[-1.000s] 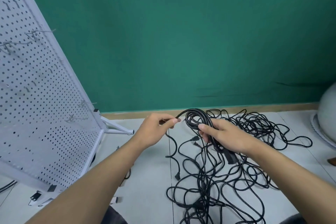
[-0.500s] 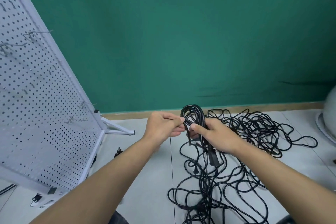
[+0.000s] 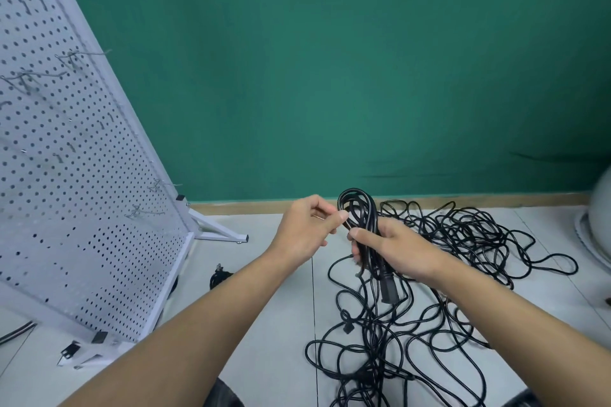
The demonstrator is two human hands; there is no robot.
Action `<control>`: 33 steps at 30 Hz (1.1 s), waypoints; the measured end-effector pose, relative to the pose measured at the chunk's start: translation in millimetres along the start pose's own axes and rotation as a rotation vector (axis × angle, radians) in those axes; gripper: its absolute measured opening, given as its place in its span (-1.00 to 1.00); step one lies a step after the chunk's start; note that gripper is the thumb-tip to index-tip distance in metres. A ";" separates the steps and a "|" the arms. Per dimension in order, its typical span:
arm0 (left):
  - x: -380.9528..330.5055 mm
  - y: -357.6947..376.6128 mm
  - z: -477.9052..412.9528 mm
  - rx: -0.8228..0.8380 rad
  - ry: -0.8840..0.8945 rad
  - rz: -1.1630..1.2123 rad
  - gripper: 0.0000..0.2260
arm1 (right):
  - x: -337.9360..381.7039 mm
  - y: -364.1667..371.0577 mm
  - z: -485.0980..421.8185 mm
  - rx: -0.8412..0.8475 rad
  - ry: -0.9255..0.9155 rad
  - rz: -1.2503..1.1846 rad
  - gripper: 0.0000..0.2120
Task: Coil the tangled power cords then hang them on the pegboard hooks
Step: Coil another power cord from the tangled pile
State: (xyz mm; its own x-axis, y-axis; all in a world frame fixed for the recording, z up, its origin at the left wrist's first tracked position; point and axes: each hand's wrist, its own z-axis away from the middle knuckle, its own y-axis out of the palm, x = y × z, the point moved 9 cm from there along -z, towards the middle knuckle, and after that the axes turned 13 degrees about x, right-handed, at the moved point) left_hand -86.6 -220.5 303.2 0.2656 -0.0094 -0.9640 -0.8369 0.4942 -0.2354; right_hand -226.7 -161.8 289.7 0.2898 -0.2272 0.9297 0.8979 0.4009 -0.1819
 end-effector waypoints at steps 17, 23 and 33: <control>31.7 39.2 -4.1 0.450 0.016 -0.552 -0.87 | 7.0 -43.9 5.7 -0.228 -0.193 -0.493 -0.82; -1.9 22.7 -1.4 0.280 0.180 -0.527 -0.89 | -12.3 -61.9 14.4 -0.368 0.025 -0.070 -0.75; -32.3 21.7 7.9 0.142 0.415 -0.612 -0.74 | -11.0 -14.9 5.6 -0.012 0.152 0.222 -0.75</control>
State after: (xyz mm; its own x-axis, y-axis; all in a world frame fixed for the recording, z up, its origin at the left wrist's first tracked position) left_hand -109.6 -202.7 330.1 0.4379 -0.6310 -0.6403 -0.5209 0.4025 -0.7528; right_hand -245.1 -160.2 283.9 0.5255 -0.2660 0.8081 0.8104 0.4458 -0.3802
